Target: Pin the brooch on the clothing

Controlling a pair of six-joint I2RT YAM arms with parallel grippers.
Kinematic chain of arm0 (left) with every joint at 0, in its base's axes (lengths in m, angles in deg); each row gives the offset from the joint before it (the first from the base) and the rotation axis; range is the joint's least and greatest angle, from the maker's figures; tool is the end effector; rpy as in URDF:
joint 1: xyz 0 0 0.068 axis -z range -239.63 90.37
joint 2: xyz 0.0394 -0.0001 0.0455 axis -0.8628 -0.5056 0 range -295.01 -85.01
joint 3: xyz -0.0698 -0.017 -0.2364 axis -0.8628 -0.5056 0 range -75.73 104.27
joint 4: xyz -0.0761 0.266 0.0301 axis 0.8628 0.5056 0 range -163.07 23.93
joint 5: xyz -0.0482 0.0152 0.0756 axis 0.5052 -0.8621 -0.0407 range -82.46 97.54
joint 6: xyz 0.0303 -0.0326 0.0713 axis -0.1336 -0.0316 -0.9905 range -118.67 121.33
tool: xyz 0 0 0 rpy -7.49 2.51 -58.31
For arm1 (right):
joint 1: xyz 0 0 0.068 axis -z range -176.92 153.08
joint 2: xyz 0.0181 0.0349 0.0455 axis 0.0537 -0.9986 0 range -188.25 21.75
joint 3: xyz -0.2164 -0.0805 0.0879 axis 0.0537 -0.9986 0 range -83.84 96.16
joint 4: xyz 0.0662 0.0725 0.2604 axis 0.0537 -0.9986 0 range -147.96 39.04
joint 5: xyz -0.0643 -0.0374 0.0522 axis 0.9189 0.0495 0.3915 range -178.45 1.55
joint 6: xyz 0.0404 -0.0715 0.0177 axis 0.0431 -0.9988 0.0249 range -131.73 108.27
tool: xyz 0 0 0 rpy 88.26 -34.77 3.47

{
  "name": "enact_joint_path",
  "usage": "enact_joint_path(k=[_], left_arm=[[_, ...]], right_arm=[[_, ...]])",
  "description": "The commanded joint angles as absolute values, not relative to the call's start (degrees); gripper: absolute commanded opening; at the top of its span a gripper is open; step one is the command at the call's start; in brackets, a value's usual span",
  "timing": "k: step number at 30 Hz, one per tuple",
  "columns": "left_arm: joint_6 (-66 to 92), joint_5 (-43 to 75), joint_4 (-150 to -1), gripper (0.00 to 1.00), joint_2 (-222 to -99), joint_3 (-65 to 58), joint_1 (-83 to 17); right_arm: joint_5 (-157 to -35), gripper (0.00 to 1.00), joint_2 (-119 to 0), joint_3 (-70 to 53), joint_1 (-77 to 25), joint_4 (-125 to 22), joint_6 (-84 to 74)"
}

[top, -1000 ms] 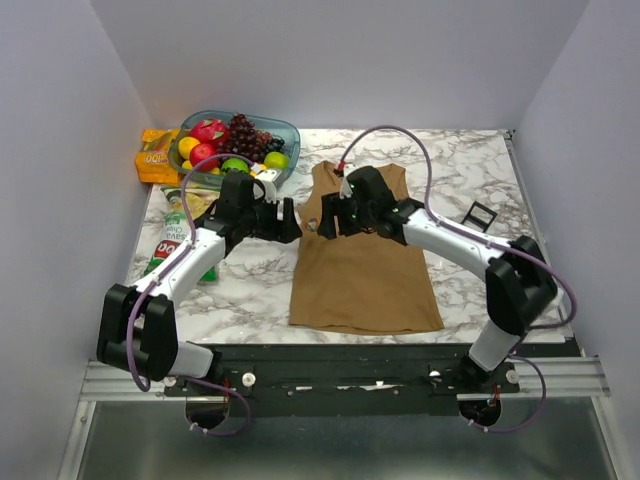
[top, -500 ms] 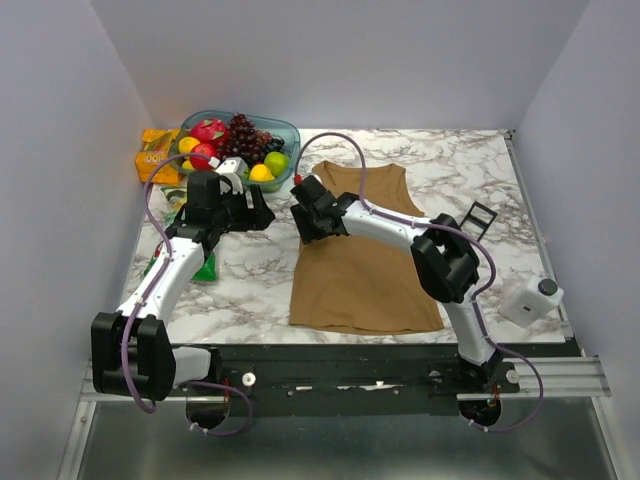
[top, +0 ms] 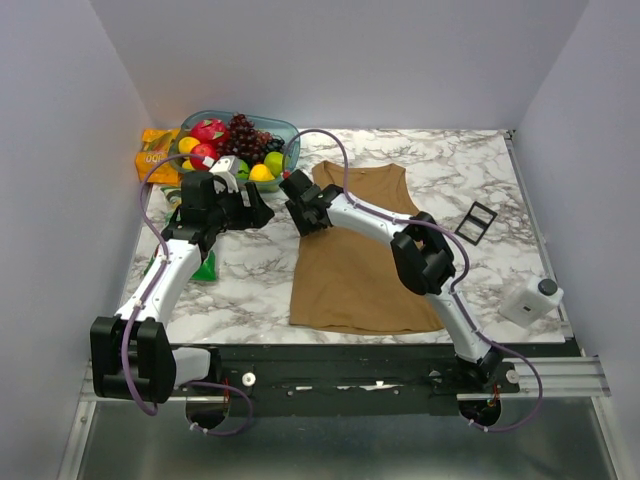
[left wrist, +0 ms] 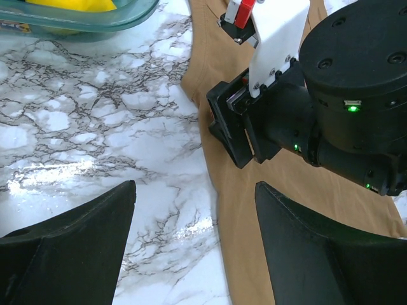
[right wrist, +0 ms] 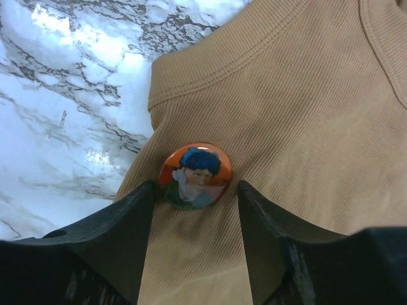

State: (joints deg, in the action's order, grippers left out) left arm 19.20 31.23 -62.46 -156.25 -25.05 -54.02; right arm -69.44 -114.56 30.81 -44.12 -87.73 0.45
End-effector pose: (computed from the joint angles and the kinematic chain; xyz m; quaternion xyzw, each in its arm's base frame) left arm 0.3275 -0.0618 0.2288 0.0092 0.8585 -0.2728 0.4342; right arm 0.3798 0.3749 0.1139 -0.2427 0.9186 -0.0052 0.3117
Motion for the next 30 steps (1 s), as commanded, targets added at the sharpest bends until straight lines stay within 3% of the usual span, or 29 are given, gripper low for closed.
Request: enact_joint_path(k=[1,8,19,30], left_arm=[[20.2,33.9,-63.9,0.84,-155.9,-25.6,-54.7],[20.4,34.9,-64.3,0.84,-155.7,-25.8,-54.9],[20.4,35.8,-64.5,0.84,-155.6,-26.2,-54.9],[20.6,36.6,-64.7,0.84,-155.9,-26.1,-54.9]], right_arm=[[-68.4,0.62,-116.4,32.9,-44.4,-90.4,-1.8],[-69.4,0.52,-118.0,35.2,-44.4,-92.0,-2.9],[-69.3,0.24,-115.8,33.6,-44.3,-90.8,-0.3],[-66.6,0.13,-110.4,29.2,-44.3,-88.3,2.4]])
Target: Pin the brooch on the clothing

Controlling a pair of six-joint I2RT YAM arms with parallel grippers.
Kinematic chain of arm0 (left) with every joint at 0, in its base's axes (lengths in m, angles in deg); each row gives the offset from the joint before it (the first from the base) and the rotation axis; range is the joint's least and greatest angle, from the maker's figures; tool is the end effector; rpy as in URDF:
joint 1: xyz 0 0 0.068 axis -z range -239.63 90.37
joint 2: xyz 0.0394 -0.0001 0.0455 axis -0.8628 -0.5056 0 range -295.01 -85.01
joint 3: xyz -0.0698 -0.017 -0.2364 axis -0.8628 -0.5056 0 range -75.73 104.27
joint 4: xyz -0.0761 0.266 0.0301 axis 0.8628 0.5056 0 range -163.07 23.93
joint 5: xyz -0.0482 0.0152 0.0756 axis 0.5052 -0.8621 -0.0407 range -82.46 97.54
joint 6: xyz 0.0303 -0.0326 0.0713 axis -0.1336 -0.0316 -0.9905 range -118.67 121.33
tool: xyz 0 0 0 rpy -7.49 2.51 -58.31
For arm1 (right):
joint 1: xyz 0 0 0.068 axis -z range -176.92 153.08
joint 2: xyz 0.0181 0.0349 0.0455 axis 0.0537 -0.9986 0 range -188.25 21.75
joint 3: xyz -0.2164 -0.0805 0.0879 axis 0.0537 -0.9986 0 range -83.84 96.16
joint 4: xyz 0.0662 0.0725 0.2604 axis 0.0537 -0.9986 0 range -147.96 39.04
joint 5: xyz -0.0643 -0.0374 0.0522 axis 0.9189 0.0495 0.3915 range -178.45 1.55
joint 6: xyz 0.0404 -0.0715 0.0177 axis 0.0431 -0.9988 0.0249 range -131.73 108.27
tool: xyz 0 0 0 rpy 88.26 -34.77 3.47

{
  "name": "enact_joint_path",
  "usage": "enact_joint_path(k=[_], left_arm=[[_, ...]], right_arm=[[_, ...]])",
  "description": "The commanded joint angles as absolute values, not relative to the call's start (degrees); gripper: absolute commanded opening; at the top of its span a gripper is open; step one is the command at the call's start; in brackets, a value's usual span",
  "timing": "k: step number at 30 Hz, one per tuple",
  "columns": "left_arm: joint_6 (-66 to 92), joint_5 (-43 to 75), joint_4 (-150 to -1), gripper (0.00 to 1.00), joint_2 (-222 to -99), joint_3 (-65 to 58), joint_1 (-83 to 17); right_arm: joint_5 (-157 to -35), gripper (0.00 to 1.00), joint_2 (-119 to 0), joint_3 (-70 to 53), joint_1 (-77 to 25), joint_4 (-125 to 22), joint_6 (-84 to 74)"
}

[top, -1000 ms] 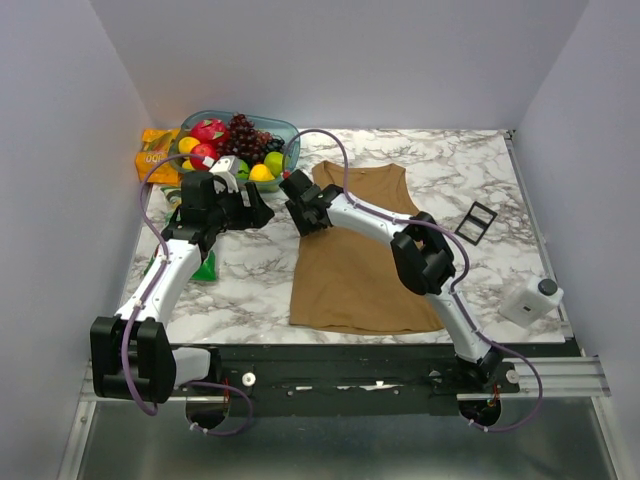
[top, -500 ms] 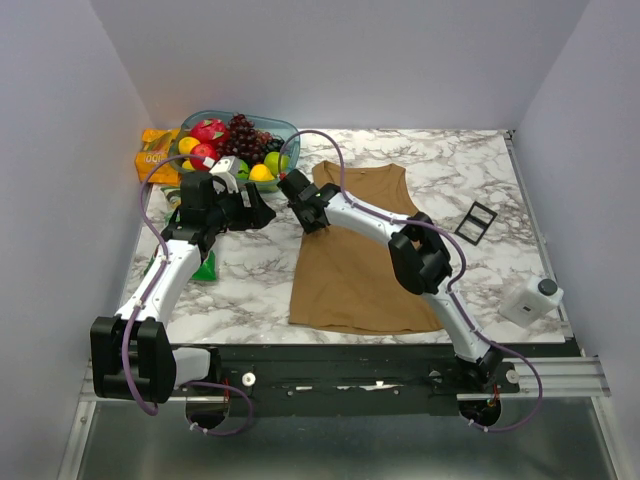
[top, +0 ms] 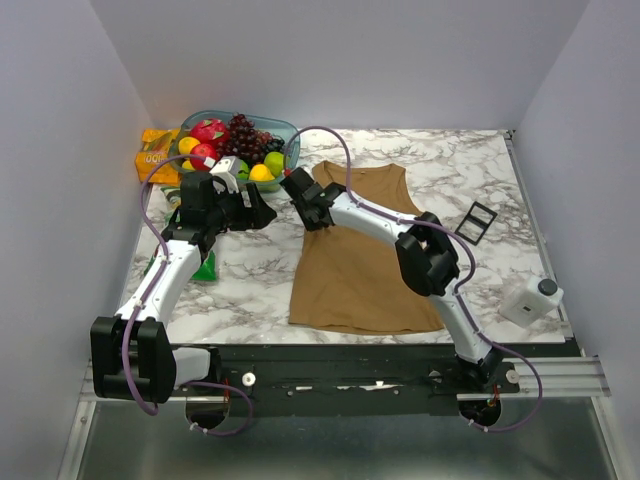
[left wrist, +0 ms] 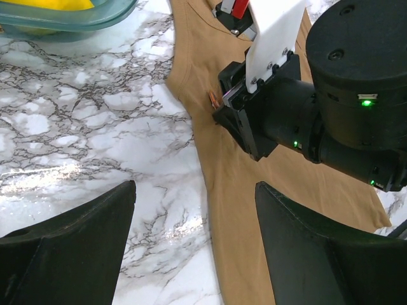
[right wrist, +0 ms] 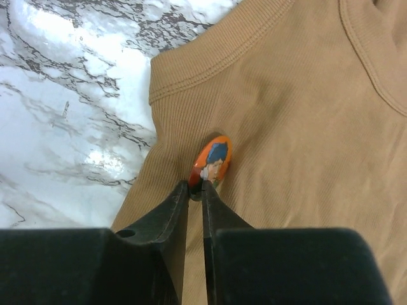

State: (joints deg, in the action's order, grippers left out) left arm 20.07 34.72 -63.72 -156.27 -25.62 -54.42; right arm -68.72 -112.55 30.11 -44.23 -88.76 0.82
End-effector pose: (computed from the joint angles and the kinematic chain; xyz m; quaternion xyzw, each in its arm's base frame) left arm 0.3264 -0.0635 0.2285 0.0164 0.8518 -0.2996 0.4295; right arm 0.3766 0.3717 0.1265 -0.2381 0.9182 -0.0079 0.3164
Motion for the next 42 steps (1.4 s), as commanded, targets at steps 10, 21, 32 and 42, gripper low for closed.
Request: enact_joint_path(k=[10,21,32,42], left_arm=[[20.6,37.4,-64.8,0.84,-156.3,-26.2,-54.9],[21.0,39.4,-67.1,0.83,-155.3,-27.0,-54.9],[32.5,53.9,-87.9,0.82,-149.4,-33.5,-53.9],[66.4,64.0,-138.2,0.82,-156.3,-43.9,-50.6]], right_arm=[[-66.3,0.01,-108.1,25.3,-43.7,-87.9,7.2],[-73.3,0.01,-97.9,12.9,-40.3,-77.7,10.8],[-84.0,0.01,-67.8,-15.2,-39.6,-59.9,20.2],[-94.2,0.01,-51.2,-35.5,-41.4,-29.1,35.5]])
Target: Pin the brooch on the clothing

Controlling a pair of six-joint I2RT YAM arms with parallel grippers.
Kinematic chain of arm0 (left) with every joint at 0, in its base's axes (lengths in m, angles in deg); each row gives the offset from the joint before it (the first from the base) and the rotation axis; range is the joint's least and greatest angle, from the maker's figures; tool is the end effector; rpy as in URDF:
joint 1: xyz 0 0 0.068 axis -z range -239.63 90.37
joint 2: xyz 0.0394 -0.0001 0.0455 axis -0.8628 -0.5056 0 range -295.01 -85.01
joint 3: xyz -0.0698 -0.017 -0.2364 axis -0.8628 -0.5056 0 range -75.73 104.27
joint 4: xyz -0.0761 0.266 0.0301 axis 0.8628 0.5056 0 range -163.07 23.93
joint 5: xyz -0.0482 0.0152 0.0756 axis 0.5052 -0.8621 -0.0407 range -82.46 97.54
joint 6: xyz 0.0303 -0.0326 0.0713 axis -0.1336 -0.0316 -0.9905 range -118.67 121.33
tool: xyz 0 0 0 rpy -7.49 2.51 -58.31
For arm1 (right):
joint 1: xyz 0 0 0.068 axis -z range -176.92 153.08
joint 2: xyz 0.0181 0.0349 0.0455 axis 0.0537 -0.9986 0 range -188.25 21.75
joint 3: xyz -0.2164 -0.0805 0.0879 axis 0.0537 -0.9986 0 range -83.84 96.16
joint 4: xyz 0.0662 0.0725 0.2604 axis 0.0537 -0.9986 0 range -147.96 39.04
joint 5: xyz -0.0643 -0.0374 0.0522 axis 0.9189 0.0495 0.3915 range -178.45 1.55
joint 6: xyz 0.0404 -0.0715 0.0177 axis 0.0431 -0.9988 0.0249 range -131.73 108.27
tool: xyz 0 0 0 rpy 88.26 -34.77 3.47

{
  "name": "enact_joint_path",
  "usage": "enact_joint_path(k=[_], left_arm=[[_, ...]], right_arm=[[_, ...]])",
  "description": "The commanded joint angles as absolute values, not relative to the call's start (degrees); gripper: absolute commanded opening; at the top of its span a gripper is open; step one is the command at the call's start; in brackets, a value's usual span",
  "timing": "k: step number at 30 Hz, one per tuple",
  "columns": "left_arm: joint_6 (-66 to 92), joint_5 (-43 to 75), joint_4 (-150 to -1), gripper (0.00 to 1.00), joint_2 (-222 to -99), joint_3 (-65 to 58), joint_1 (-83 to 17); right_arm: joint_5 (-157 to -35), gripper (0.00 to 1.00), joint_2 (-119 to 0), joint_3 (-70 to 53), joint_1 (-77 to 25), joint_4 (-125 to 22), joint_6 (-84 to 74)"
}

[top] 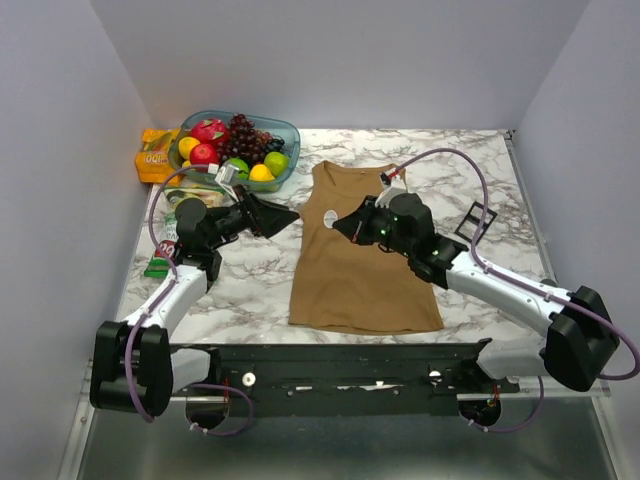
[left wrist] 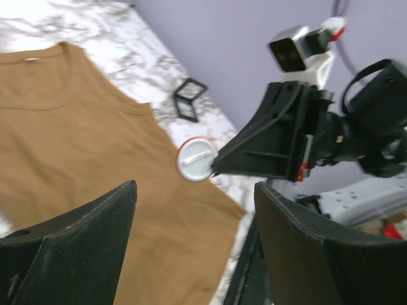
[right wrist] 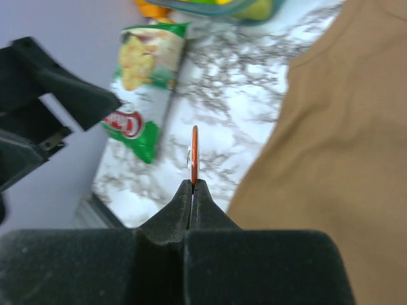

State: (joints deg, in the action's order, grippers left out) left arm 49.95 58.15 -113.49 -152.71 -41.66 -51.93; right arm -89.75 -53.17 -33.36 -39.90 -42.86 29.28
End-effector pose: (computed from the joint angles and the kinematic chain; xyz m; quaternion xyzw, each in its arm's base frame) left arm 0.2916 -0.0968 0.2517 0.0896 0.6742 -0.5692 0.4620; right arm 0.2651 0.2494 0.2470 -0.0205 0.8002 0.4078 0.4394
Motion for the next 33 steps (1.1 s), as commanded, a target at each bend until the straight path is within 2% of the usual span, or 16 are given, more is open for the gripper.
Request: enact_joint_path(k=[1,4,10,14,22,33], left_arm=[[67.6,64.0,-141.4,0.82,-157.2,-44.2,-50.2],[67.6,64.1,-140.6,0.78,-157.2,-44.2,-48.4],[58.8,63.1,-129.1,0.8,-153.7,-43.0,-45.7],[59.3,63.5,-131.1,0.77,-153.6,-43.1,-44.8],[62.9,64.5,-137.7,0.56,-154.6,-43.6,-44.6],[64.8,64.3,-139.8,0.39,-155.5,-43.8,-44.6]], right_arm=[[-94.7,0.01,-50.9,-35.8,-41.9,-28.1,35.6],[-94.4,0.01,-49.6,-36.5,-42.7,-25.3,36.6],[-94.7,0.01,-47.2,-37.3,-43.0,-24.1,37.0],[-94.9,0.01,-46.7,-37.6,-43.2,-23.8,37.1],[-95.9,0.01,-47.4,-38.2,-44.3,-22.1,37.7],[-97.0,0.01,-48.8,-38.4,-45.2,-21.6,37.6]])
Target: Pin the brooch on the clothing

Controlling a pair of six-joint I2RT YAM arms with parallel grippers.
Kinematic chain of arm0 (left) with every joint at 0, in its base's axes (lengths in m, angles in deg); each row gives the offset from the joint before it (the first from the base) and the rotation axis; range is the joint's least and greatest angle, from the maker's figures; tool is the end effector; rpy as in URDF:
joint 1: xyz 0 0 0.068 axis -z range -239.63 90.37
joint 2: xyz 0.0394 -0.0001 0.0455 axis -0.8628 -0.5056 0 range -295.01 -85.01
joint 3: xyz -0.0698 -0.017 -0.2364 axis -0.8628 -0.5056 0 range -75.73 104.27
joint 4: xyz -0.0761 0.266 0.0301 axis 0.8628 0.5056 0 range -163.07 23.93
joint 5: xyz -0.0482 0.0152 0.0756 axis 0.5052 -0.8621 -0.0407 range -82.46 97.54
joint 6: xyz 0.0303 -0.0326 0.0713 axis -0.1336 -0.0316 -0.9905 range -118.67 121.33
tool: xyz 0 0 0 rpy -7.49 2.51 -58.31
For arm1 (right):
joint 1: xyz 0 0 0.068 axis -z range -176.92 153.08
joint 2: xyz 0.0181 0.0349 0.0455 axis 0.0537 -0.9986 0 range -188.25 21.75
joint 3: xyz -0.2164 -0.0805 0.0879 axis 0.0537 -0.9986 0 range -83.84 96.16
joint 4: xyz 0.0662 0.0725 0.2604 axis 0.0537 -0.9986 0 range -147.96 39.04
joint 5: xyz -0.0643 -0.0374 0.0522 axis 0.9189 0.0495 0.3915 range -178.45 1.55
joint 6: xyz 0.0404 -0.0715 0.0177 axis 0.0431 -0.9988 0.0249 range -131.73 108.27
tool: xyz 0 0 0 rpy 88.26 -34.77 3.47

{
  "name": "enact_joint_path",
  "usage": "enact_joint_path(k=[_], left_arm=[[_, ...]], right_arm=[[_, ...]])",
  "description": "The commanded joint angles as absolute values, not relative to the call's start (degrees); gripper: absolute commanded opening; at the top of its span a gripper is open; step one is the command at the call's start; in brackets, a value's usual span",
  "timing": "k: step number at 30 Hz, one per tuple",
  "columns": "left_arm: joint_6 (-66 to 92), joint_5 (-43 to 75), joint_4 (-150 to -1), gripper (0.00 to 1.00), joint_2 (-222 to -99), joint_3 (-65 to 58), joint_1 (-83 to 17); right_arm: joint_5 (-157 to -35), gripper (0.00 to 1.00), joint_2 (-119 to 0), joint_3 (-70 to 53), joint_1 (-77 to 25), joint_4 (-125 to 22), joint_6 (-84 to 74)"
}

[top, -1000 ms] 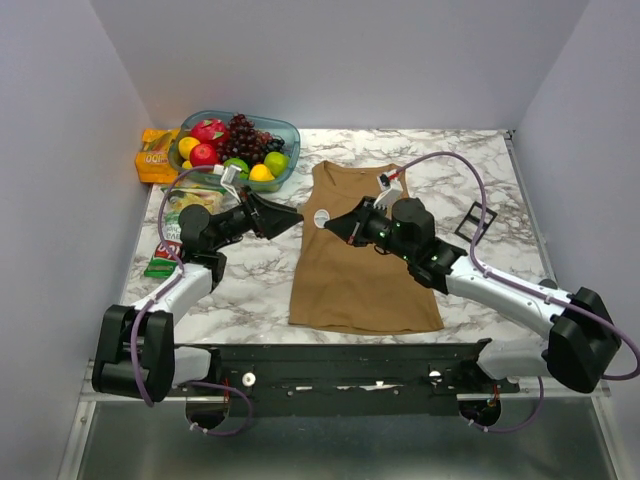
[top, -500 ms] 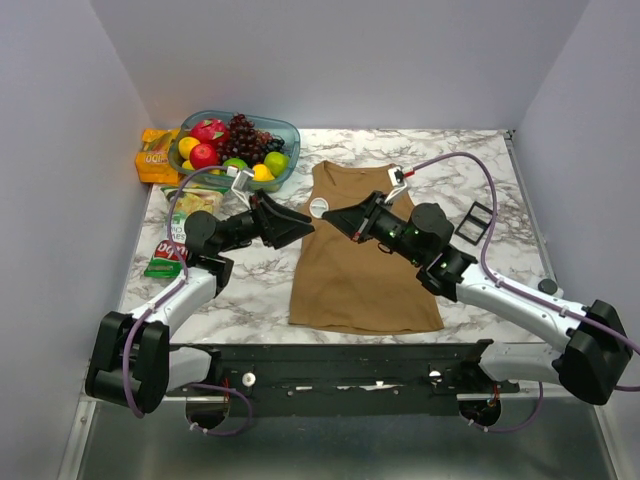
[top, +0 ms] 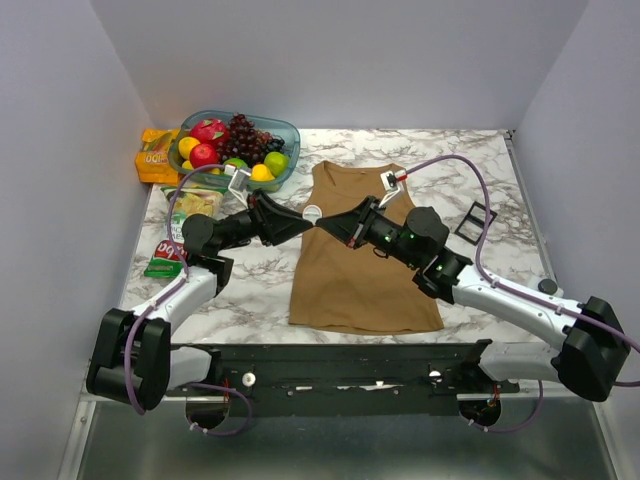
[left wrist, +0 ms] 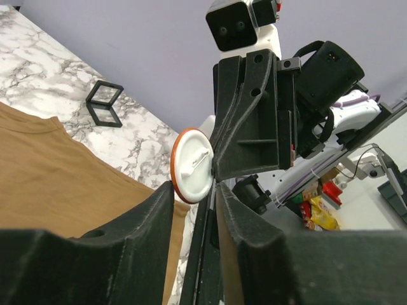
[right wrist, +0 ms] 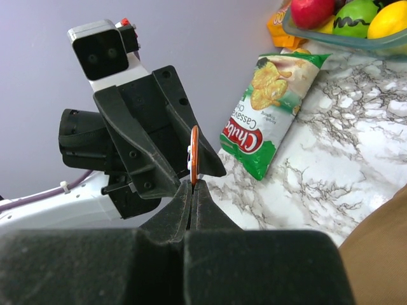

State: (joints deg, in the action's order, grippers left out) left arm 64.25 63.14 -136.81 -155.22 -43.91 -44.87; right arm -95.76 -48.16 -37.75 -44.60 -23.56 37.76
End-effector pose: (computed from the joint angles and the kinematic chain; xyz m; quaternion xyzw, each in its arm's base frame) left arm 0.2625 -0.1319 0.2700 0.1668 0.5927 -0.6630 0.4258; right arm 0.2285 0.2650 0.2942 -0.0357 0.6840 0.5744 0.4484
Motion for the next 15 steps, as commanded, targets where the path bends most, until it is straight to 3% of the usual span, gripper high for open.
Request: enact_joint_path(k=[1,7,9,10,11,13,15], left_arm=[[65.0,64.2,-140.0,0.33,-155.6,-43.9,-44.6],[67.4,65.0,-144.0,0.11,-156.9,-44.3,-44.6],[68.8,65.5,-145.0,0.11,-157.3,-44.3,-44.5],[69.1,65.8,-145.7,0.0,-157.7,-44.3,-44.4],[69.1,66.2,-145.8,0.0,-157.7,-44.2,-44.4],[68.5,66.6,-144.0,0.0,-157.7,-43.9,-44.3],[66.5,66.7,-141.6,0.0,-157.4,-43.7,-44.2]], right_arm=[[-97.1,0.01,-49.0,-38.5,-45.2,-21.8,37.6],[-96.4,0.01,-48.9,-39.9,-45.3,-21.4,38.0],[-96.0,0.01,-48.5,-40.4,-45.3,-21.2,38.2],[-95.7,0.01,-48.3,-40.6,-45.3,-21.2,38.3],[-95.6,0.01,-48.2,-40.8,-45.3,-21.3,38.0],[-95.7,0.07,-47.5,-40.5,-45.3,-22.8,37.1],[-96.2,0.25,-46.2,-40.0,-45.3,-24.9,35.7]])
